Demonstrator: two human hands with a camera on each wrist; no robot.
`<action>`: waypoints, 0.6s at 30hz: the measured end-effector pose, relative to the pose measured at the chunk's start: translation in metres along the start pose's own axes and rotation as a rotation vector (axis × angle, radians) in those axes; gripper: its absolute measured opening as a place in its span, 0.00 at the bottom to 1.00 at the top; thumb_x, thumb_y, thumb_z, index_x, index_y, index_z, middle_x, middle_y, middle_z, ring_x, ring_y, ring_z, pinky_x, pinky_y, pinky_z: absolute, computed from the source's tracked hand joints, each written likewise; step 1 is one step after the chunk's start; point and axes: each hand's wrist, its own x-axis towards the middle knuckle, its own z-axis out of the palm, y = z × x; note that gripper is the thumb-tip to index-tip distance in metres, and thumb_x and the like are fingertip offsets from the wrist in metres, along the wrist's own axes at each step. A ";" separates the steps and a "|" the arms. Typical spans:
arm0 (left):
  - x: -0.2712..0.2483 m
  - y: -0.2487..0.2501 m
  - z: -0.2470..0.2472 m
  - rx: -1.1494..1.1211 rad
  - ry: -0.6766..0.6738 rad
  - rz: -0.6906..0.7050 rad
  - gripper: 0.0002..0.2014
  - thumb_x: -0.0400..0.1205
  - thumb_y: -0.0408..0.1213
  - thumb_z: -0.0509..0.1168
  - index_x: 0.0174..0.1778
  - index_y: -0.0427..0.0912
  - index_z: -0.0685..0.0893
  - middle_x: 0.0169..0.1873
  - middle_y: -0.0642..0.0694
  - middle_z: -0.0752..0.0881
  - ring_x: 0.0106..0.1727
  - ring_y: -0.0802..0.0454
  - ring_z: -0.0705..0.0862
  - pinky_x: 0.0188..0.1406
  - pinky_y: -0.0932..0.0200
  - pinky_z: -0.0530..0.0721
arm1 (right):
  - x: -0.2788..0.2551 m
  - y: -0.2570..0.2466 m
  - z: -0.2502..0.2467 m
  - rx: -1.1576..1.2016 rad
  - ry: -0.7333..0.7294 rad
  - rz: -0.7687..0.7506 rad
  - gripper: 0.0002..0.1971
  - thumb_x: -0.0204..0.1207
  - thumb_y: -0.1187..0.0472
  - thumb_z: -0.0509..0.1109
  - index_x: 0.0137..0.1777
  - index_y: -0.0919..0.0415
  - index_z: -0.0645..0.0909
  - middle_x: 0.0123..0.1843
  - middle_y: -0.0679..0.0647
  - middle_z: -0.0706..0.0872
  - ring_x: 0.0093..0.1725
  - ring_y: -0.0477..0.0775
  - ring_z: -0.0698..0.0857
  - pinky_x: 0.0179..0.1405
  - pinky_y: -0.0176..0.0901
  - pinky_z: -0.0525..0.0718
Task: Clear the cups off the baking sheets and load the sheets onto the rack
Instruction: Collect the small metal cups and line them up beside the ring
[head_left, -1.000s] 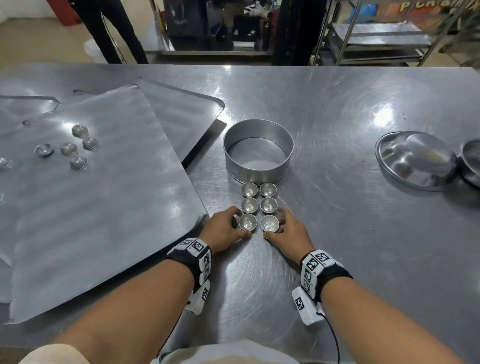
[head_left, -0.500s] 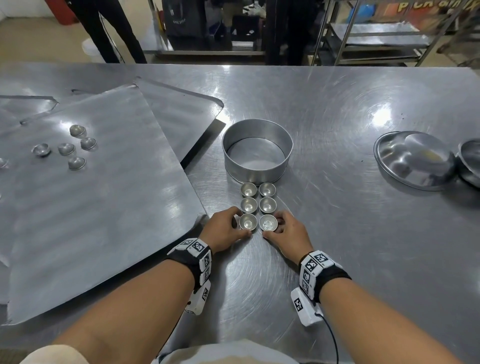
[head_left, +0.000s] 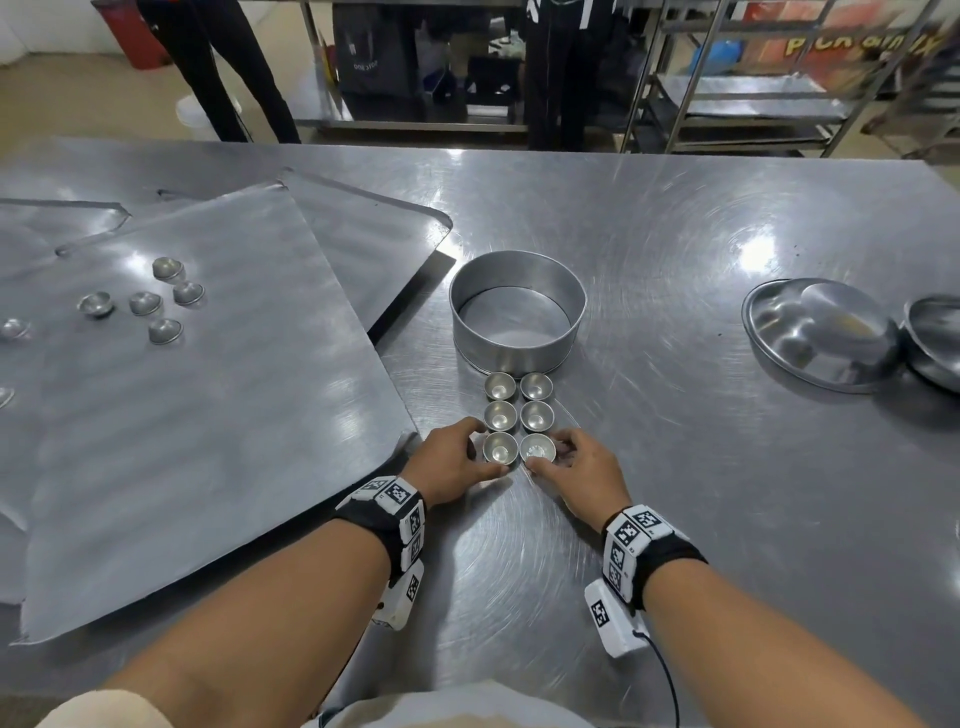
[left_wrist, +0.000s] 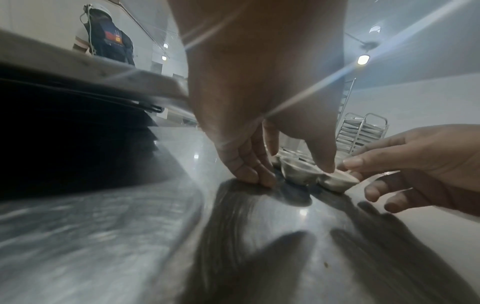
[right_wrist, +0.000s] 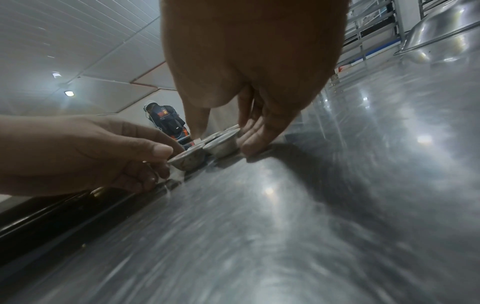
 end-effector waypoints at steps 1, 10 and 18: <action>-0.001 0.003 -0.004 0.011 -0.002 0.000 0.34 0.73 0.61 0.77 0.71 0.49 0.79 0.44 0.53 0.89 0.48 0.57 0.86 0.56 0.52 0.84 | -0.001 -0.003 -0.002 -0.009 0.024 0.005 0.19 0.71 0.44 0.80 0.58 0.47 0.81 0.52 0.42 0.85 0.51 0.42 0.85 0.50 0.37 0.82; -0.023 0.013 -0.085 0.058 0.079 0.018 0.25 0.78 0.61 0.72 0.66 0.49 0.83 0.53 0.50 0.88 0.50 0.55 0.85 0.49 0.59 0.83 | 0.019 -0.102 -0.002 -0.064 0.088 -0.197 0.15 0.76 0.43 0.74 0.58 0.49 0.84 0.46 0.43 0.87 0.49 0.49 0.86 0.55 0.47 0.84; -0.064 -0.074 -0.196 0.214 0.005 -0.166 0.30 0.77 0.64 0.71 0.71 0.52 0.81 0.58 0.51 0.88 0.52 0.54 0.84 0.50 0.58 0.79 | 0.035 -0.217 0.075 -0.325 -0.281 -0.362 0.23 0.77 0.37 0.71 0.65 0.48 0.81 0.51 0.45 0.85 0.51 0.49 0.85 0.53 0.45 0.83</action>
